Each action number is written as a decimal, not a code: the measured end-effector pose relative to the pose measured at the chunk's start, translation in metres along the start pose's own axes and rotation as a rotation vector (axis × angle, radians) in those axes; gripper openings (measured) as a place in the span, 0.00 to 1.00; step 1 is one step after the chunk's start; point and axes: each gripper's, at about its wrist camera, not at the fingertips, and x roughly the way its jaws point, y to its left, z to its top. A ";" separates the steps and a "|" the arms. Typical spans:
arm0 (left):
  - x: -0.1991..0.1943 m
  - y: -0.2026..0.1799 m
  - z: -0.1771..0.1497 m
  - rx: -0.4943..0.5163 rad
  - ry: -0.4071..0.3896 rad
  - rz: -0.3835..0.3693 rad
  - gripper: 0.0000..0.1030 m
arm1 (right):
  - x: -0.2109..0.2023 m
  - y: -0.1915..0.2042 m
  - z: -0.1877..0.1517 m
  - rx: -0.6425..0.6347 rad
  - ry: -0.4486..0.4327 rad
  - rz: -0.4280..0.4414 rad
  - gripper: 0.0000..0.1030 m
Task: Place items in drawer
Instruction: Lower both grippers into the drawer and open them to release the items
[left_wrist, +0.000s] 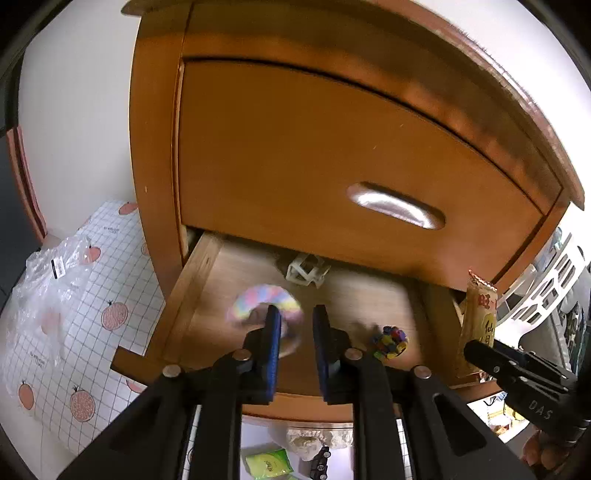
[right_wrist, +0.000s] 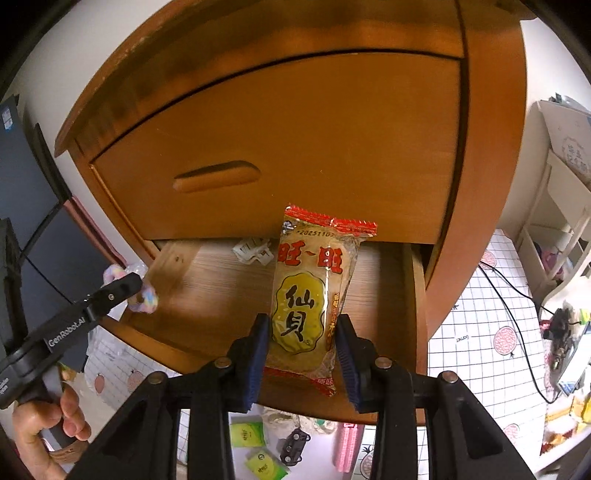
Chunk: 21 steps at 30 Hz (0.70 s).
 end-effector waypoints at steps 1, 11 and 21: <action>0.003 0.001 -0.001 -0.006 0.008 0.007 0.26 | 0.001 -0.001 0.000 0.007 0.004 0.003 0.39; 0.013 0.009 -0.010 -0.016 0.038 0.030 0.51 | 0.008 -0.012 -0.003 0.048 0.017 0.011 0.50; 0.015 0.012 -0.009 -0.010 0.054 0.057 0.67 | 0.012 -0.013 -0.004 0.050 0.028 0.009 0.75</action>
